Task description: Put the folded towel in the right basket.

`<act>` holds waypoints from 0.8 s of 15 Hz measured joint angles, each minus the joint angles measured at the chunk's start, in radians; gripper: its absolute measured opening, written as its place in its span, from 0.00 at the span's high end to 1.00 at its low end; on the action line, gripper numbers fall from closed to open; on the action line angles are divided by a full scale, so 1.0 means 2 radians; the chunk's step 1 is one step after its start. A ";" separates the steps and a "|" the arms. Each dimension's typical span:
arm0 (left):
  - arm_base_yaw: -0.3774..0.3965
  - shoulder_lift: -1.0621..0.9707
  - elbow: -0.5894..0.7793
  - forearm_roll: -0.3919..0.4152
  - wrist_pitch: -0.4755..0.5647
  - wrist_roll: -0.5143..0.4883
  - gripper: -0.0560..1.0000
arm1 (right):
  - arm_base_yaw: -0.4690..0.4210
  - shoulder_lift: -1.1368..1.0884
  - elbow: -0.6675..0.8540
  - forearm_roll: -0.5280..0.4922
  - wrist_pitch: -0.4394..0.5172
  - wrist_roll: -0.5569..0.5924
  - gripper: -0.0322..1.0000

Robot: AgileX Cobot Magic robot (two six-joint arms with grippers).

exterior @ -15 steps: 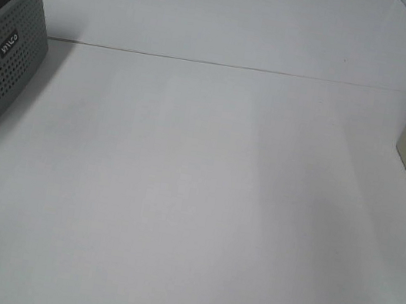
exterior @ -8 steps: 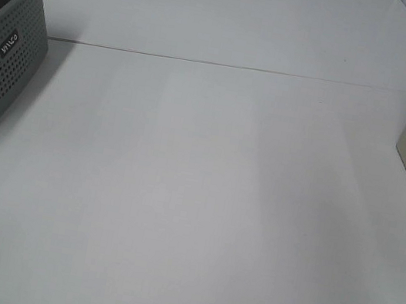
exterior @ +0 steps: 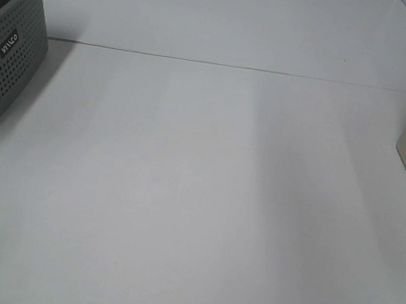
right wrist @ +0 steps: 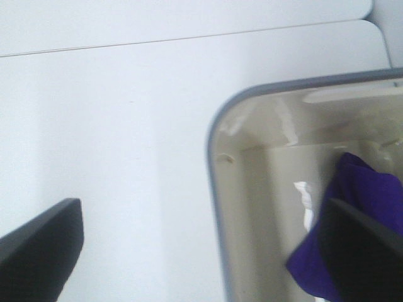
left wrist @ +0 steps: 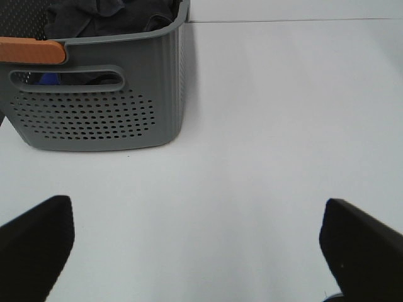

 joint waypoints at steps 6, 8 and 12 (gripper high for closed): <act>0.000 0.000 0.000 0.000 0.000 0.000 0.01 | 0.070 -0.001 -0.010 -0.003 0.000 0.007 0.03; 0.000 0.000 0.000 0.000 0.000 0.000 0.01 | 0.071 -0.011 -0.009 -0.005 0.001 0.008 0.03; 0.000 0.000 0.000 0.000 0.000 0.000 0.01 | 0.071 -0.142 0.105 -0.012 -0.001 0.016 0.03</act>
